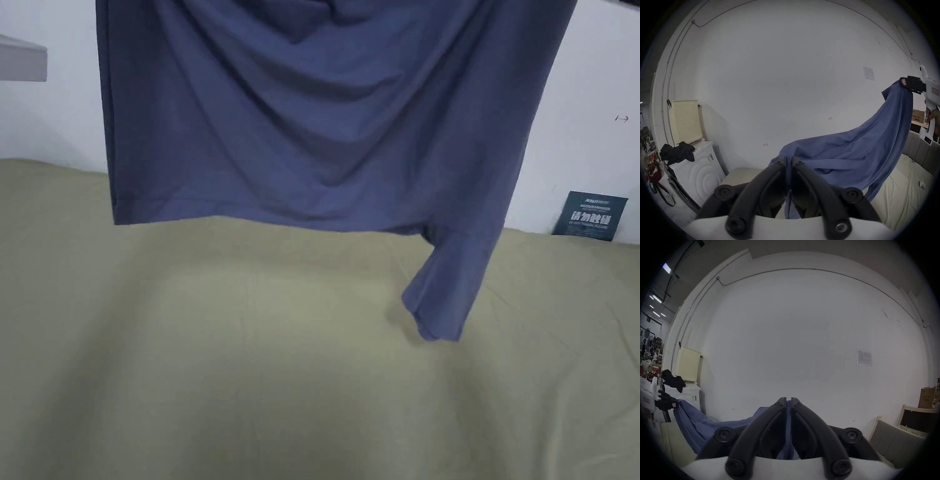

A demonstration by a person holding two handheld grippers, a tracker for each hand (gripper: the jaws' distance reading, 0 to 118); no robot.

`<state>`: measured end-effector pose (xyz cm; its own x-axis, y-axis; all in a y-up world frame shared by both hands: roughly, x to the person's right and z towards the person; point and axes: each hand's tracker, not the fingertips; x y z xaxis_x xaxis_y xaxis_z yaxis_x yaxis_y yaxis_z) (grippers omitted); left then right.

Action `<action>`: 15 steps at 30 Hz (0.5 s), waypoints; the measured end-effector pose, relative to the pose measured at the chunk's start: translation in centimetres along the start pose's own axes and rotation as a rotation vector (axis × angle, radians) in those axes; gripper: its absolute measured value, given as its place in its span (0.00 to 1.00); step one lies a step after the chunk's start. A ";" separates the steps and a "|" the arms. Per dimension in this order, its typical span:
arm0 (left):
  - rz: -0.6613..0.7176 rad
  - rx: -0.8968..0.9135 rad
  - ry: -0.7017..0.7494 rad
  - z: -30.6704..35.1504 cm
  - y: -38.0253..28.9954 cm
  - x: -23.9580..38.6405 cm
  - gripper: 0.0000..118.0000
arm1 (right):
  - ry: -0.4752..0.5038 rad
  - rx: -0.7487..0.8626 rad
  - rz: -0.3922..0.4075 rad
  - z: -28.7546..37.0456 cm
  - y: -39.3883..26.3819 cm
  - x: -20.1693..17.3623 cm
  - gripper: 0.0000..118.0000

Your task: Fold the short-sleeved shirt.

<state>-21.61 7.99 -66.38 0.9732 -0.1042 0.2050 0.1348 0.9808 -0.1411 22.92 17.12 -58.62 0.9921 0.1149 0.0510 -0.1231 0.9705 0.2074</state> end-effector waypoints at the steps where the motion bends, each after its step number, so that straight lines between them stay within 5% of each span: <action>1: 0.008 0.006 0.000 0.1 -0.2 -0.3 0.04 | 0.006 -0.001 0.002 0.3 0.2 0.1 0.05; 8: 0.020 -0.017 -0.056 3.2 -6.6 -0.6 0.04 | 0.089 -0.176 0.034 5.8 -5.9 -1.1 0.05; 15: -0.025 -0.150 -0.160 8.4 -18.3 -0.5 0.04 | 0.203 -0.376 -0.051 16.4 -17.0 -2.2 0.05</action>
<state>-26.11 -8.54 -55.76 0.9286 -0.0892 0.3602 0.1967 0.9414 -0.2740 22.37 -3.09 -46.29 0.9862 0.0680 -0.1510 -0.0933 0.9814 -0.1679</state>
